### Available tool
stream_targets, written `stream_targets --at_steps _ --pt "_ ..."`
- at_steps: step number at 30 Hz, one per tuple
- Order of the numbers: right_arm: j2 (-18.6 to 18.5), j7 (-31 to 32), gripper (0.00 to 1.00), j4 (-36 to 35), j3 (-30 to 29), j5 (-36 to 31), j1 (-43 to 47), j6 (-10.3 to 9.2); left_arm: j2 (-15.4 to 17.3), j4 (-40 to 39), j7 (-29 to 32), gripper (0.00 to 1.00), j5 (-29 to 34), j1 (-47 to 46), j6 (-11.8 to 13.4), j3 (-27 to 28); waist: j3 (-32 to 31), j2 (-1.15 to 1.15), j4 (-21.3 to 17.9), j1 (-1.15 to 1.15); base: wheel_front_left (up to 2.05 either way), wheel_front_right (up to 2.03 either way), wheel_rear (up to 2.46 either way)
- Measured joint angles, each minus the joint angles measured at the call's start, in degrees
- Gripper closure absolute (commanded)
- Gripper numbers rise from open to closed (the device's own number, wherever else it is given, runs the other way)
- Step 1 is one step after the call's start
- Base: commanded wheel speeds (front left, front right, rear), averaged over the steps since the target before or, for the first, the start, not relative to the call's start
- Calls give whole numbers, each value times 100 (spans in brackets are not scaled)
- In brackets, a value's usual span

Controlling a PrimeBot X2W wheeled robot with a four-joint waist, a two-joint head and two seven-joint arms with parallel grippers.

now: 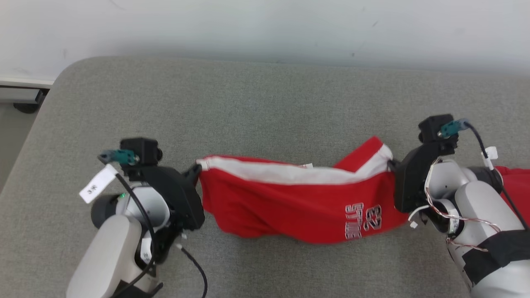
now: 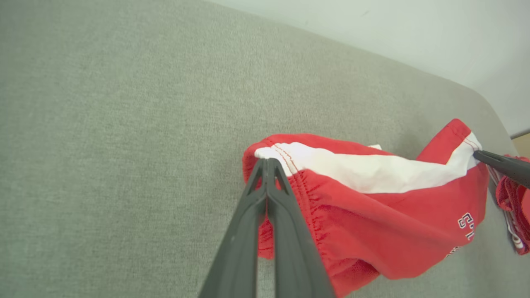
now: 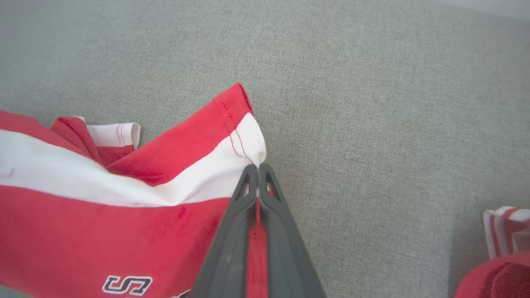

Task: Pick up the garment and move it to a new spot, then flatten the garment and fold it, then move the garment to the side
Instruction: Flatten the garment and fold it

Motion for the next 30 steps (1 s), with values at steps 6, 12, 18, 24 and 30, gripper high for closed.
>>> stream_targets --at_steps 6,12,18,24,30 --pt "98 -681 100 -158 -254 -12 -177 -121 -102 -186 -711 100 85 -304 27 215 -117 0 -48 0 0 0 0" --pt "76 -1324 100 -606 -636 99 -147 -135 -129 -430 -1077 100 31 -371 -81 250 -340 0 -113 0 0 0 0" --pt "130 -1605 100 -1858 -1002 667 719 -4 -115 -1339 -1116 100 -423 237 -371 298 -662 0 -215 0 0 0 0" --pt "188 -1634 100 -3601 -1429 1311 1232 82 -2 -3047 -1063 100 -899 590 -467 619 -915 0 -428 -1 0 0 0" --pt "218 -1266 100 -3866 -1638 1628 1324 -85 -70 -3464 -623 100 -1198 578 -359 582 -938 -1 -648 -2 0 0 0"
